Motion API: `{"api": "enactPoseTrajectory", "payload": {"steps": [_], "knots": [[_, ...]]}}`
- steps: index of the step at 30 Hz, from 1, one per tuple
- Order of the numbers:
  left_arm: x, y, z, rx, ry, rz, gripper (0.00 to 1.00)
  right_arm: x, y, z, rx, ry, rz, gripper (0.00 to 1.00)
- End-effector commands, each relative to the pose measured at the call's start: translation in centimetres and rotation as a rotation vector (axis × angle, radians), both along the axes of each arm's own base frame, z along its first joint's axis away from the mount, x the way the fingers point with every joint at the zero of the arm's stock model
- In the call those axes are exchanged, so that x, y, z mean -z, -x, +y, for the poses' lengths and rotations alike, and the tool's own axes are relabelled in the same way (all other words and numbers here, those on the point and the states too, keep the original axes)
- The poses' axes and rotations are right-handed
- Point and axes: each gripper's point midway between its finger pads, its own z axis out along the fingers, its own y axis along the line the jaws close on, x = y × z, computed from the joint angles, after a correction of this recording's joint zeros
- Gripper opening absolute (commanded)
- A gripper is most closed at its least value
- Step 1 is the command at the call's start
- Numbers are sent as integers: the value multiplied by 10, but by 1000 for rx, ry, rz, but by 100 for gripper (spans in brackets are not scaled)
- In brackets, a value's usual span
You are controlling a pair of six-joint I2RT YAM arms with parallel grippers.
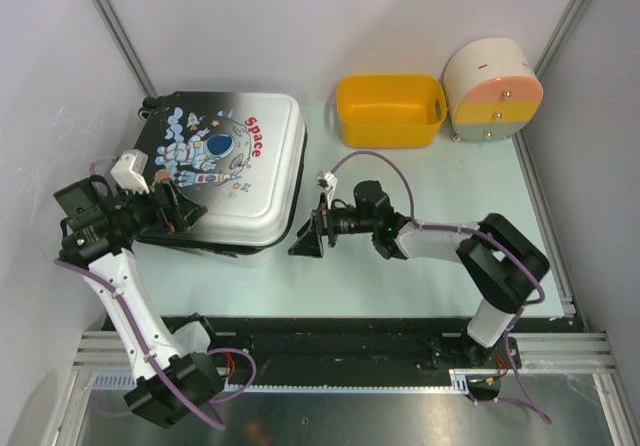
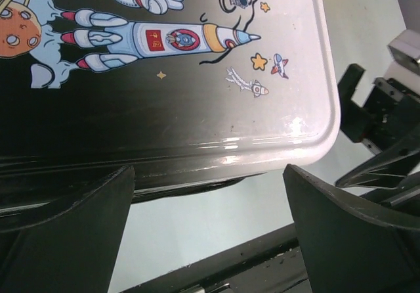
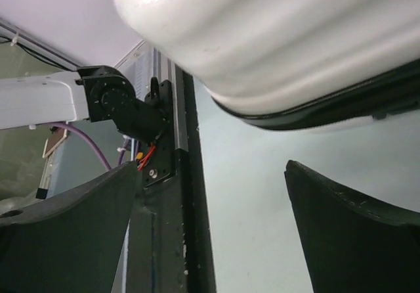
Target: Open, take out, and arrange the luggage
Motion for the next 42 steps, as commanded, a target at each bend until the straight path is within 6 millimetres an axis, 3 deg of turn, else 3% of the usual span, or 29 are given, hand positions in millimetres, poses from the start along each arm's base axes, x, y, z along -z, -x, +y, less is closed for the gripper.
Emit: {"api": "enactPoseTrajectory", "payload": {"steps": [1,2,8,13,17,23,30,37,42], "knots": [[-21,-4,-5,23,32,-58,100,-23,-8,27,-58,-126,-103,100],[-20,-4,-5,20,31,-58,100,-13,-11,31,-57,-114,-87,100],[-16,-3,-1,7,8,-58,100,-28,-17,46,-70,-160,-108,100],[-3,-2,5,7,-47,-45,100,-81,-14,45,-80,-249,-173,100],[3,-2,6,27,-66,-50,100,-113,-16,46,-89,-293,-232,100],[-6,2,3,66,-137,-117,100,-131,-41,45,-51,-294,-286,100],[-20,18,-9,110,-231,-210,100,-173,-73,44,1,-338,-373,100],[-11,30,-8,178,-455,-307,100,-196,-93,46,33,-360,-420,100],[-2,24,-15,195,-317,-263,97,-205,-104,49,50,-368,-437,100]]}}
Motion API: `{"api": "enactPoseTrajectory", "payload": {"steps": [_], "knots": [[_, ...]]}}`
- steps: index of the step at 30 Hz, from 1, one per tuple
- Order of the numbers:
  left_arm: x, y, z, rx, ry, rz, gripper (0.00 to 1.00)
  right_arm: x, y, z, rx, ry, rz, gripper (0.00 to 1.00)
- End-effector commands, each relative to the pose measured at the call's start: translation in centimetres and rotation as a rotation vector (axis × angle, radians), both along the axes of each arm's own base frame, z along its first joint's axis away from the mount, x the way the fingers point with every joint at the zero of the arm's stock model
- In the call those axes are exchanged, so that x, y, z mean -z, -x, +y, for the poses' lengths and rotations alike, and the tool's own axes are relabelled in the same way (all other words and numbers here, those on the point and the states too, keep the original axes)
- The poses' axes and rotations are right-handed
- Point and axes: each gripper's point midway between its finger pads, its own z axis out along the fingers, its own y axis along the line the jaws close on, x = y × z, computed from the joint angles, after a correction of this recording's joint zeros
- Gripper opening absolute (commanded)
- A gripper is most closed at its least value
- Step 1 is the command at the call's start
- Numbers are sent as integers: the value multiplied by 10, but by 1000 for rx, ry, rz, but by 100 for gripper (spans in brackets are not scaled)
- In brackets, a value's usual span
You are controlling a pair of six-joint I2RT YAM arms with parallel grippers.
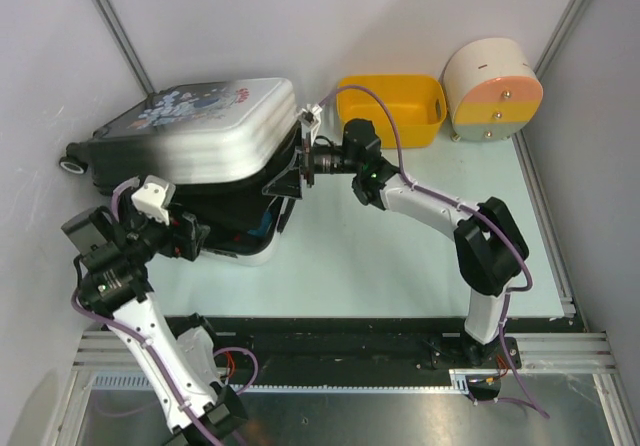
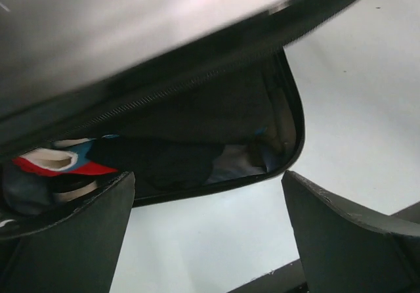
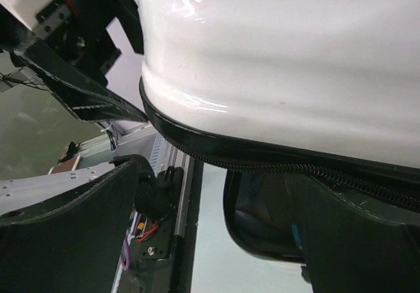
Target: Open, take out, and arrange the luggage
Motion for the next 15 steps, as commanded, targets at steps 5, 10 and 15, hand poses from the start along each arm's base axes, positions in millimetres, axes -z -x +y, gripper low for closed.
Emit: {"api": "enactPoseTrajectory", "payload": {"steps": [5,10,15], "knots": [[-4,-21,-20,140,233,-30,96,-70,-41,3,141,-168,-227,100],[-31,-31,-35,184,471,-104,96,-69,-44,3,145,-163,-235,100],[-46,-29,-39,139,536,-188,100,-69,-53,3,163,-159,-238,100]]}}
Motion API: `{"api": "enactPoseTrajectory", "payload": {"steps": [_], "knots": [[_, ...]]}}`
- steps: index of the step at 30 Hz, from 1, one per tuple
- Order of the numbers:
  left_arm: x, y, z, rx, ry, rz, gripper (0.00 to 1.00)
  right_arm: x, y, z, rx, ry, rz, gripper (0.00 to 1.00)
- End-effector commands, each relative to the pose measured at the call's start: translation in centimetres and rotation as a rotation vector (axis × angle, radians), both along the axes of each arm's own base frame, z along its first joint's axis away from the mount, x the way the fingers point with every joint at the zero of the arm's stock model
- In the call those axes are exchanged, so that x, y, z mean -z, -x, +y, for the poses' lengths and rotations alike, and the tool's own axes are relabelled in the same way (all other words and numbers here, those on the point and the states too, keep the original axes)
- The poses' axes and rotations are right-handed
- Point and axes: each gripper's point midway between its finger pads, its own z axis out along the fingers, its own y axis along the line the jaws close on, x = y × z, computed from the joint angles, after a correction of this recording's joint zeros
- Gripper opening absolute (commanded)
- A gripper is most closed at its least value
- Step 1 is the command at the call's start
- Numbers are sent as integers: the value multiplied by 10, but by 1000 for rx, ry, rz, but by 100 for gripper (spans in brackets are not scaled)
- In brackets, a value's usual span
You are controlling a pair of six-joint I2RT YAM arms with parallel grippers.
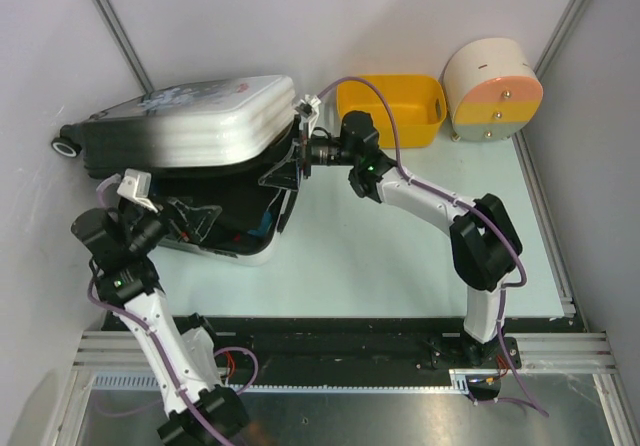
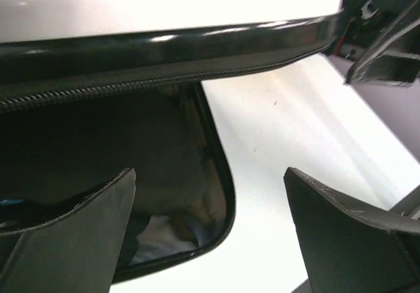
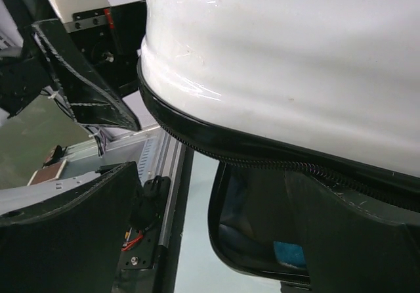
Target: Open, take out, and arrange the luggage
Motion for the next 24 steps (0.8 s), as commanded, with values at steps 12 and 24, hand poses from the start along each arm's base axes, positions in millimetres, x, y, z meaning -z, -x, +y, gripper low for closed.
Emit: {"api": "enactPoseTrajectory", "payload": {"steps": [12,24], "knots": [[-98,13,18,-209,-665,-683,100,-52,-51,-7,161,-117,-167,100],[-121,-37,85,-418,-1202,-730,97,-43,-57,-11,167,-94,-155,100]]}}
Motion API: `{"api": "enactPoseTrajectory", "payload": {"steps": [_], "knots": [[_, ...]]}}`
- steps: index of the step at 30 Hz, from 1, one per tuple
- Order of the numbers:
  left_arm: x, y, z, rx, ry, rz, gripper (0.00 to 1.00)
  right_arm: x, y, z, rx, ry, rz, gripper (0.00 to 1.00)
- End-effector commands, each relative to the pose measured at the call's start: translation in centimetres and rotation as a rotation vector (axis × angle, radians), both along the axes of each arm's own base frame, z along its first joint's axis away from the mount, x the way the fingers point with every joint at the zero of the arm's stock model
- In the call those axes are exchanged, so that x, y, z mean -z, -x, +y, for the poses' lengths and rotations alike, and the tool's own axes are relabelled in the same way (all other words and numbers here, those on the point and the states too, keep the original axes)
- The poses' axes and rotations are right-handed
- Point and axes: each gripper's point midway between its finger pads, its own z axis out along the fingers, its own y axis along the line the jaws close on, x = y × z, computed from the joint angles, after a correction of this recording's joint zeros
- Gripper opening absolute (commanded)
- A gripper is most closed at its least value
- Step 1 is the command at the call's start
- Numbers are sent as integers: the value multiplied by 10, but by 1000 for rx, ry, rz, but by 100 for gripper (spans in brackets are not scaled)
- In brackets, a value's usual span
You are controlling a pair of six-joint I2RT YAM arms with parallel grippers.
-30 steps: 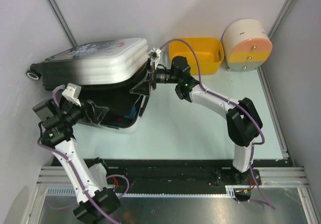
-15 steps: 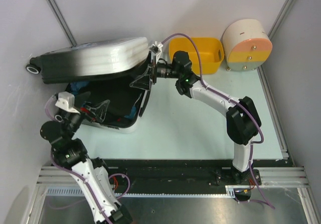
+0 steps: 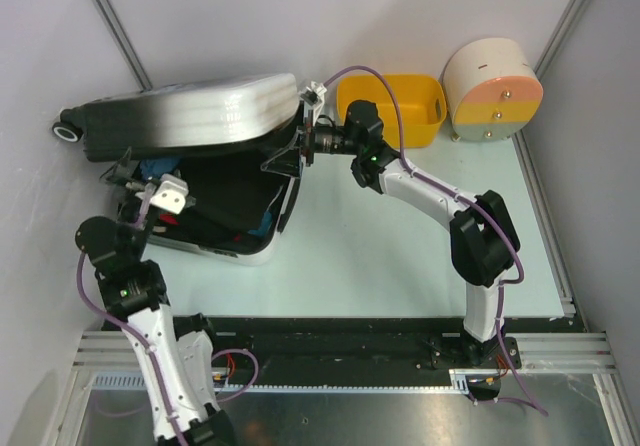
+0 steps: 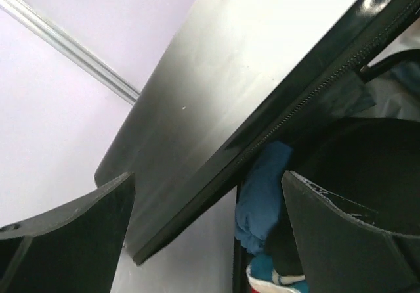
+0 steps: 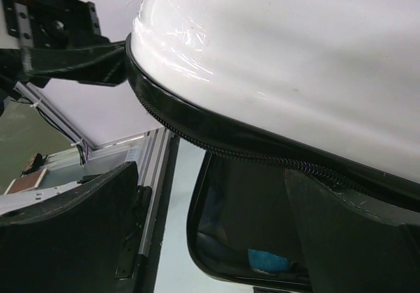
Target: Open, take out, and arrange the luggage
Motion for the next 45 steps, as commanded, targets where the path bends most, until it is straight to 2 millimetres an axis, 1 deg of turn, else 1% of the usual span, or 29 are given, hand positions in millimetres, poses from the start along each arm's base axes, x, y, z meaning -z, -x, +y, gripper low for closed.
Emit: {"api": "enactPoseTrajectory", "payload": {"steps": [1,4,5,7,9,10,11,14,17,18,19,20,22,23,24,25,26,27,30,31,32,33,34,37,38,41,42,44,45], "knots": [[-13,-14,14,-126,-244,-75,97,-28,-32,-6,125,-73,-101,100],[-8,-28,6,-124,-313,-78,97,-27,-33,-6,125,-70,-101,100],[-6,-32,9,-151,-346,-75,97,-27,-32,-6,122,-69,-100,100],[-10,-42,6,-152,-363,-101,95,-28,-32,-7,123,-68,-103,100],[-23,-46,10,-199,-380,-145,91,-26,-33,-8,123,-64,-100,100],[-23,-53,7,-191,-383,-145,90,-26,-33,-8,123,-61,-100,100],[-29,-55,11,-227,-391,-165,89,-25,-34,-8,124,-59,-99,100],[-32,-66,7,-232,-422,-183,83,-25,-35,-8,125,-57,-97,100],[-34,-71,2,-215,-439,-191,63,-23,-37,-7,127,-52,-92,100],[-35,-73,2,-214,-436,-191,45,-23,-37,-6,129,-52,-92,100],[-38,-76,2,-212,-429,-192,37,-21,-38,-6,138,-48,-91,100],[-41,-77,3,-217,-415,-191,25,-18,-38,-5,141,-42,-82,100],[-53,-77,5,-234,-362,-203,12,16,-31,1,158,41,-41,100],[-51,-83,7,-237,-353,-188,0,22,-20,2,160,75,-67,100],[-57,-83,8,-246,-345,-197,0,64,8,11,120,171,-46,100],[-57,-85,8,-246,-343,-193,0,76,11,11,152,212,-164,100],[-56,-88,8,-247,-338,-187,0,76,25,12,150,228,-206,100],[-62,-89,9,-251,-315,-194,0,89,39,17,146,276,-245,100],[-67,-95,15,-273,-291,-186,0,113,54,17,139,376,-369,100],[-65,-98,16,-276,-289,-176,0,118,69,24,110,396,-414,100],[-65,-100,16,-278,-287,-169,0,123,73,26,94,417,-493,100],[-66,-105,16,-275,-278,-165,0,131,80,27,72,445,-515,100],[-64,-108,18,-284,-270,-151,0,135,92,33,47,456,-549,100],[-63,-118,23,-303,-254,-129,0,151,105,40,20,502,-618,100],[-65,-119,26,-319,-246,-128,0,156,116,47,0,509,-643,100],[-67,-124,28,-329,-239,-118,0,174,119,55,2,549,-700,99],[-71,-125,31,-341,-235,-122,0,176,112,56,37,564,-720,98],[-69,-131,32,-344,-236,-106,0,190,103,57,59,602,-733,94],[-75,-131,37,-378,-222,-110,0,193,92,55,91,624,-746,93]]}}
